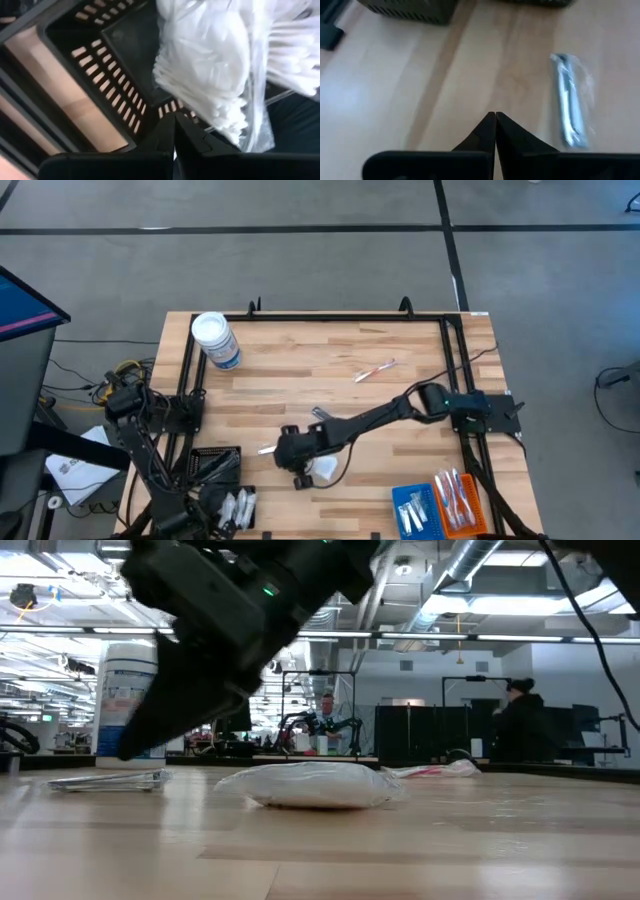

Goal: Pick & Place Travel size toiletries
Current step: Put the vanity pack into the bottom black bin

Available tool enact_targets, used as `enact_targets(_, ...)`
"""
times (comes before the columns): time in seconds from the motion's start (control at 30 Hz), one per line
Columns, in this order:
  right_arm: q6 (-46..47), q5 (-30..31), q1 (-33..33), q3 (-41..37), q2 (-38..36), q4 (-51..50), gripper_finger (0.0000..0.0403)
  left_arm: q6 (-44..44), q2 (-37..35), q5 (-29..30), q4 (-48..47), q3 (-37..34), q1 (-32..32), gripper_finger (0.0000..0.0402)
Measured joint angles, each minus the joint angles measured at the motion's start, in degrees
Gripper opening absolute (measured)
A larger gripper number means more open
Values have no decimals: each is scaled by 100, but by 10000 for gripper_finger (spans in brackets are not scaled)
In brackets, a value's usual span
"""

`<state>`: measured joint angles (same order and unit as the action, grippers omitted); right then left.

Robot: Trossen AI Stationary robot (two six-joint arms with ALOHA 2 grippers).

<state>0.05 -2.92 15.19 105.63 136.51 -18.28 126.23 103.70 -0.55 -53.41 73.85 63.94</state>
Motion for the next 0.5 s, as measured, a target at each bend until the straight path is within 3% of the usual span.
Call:
enact_targets(0.23, -48, 1, 60, 700, 270, -228, 1, -245, 0, 140, -8, -3, -80, 0)
enact_targets(0.5, -8, 1, 53, 747, 263, 11, 1, -619, 0, 303, 299, -238, -282, 0)
